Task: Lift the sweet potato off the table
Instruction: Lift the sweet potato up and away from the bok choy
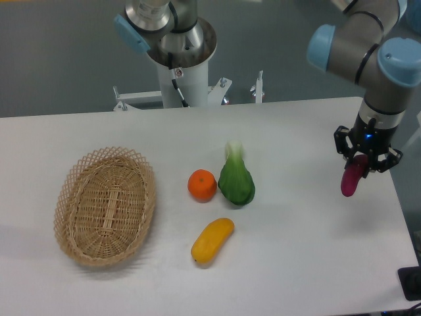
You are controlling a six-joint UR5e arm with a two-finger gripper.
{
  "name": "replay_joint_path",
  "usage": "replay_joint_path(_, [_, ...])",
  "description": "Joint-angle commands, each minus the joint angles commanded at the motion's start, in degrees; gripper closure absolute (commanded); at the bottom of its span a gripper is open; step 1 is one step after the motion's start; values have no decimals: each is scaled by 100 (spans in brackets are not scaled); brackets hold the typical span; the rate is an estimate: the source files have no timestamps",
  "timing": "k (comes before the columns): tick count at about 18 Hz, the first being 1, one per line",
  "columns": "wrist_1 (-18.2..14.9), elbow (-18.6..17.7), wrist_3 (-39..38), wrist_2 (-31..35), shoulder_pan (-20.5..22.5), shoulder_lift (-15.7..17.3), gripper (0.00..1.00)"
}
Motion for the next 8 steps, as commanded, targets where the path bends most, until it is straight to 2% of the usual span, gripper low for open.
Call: replay_joint_path(8, [-18, 0, 106, 0, 35, 9, 92])
